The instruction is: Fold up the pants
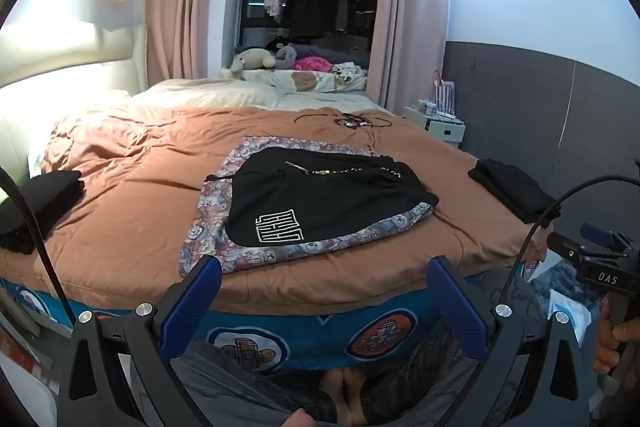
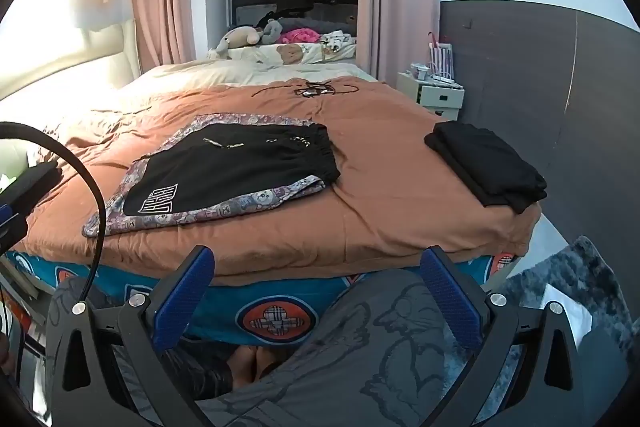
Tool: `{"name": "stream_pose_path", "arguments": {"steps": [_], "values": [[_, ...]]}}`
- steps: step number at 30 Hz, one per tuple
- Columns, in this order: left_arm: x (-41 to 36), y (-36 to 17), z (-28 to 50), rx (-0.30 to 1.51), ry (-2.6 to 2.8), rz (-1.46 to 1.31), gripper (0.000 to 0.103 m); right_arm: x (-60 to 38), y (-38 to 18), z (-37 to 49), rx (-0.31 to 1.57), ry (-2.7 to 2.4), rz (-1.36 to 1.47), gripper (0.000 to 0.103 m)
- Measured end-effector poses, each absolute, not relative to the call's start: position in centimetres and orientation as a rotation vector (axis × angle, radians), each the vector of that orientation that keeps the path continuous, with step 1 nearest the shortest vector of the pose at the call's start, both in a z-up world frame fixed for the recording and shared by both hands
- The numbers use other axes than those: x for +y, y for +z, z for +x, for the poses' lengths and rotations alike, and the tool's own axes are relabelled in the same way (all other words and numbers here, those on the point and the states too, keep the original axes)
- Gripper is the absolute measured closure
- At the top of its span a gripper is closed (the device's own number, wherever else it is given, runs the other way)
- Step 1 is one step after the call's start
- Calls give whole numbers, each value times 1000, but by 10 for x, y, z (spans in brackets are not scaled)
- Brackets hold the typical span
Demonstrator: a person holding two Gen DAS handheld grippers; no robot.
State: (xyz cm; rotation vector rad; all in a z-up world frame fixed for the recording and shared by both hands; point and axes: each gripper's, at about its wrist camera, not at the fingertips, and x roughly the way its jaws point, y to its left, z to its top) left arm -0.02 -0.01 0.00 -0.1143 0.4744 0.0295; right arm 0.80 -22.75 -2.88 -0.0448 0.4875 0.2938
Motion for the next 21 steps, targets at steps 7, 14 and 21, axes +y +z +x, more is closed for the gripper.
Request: {"name": "stream_pose_path", "arguments": {"steps": [7,14,21], "values": [[-5,-1,2,481,16,-69,0,-228,-29,8,486,296,-46,0],[-11,-1,-2,462,-8,-84,0,-231,-28,10,483,296,-47,0],[-13,-1,-4,455,-24,-80,0,-234,-25,7,478,294,-43,0]]}}
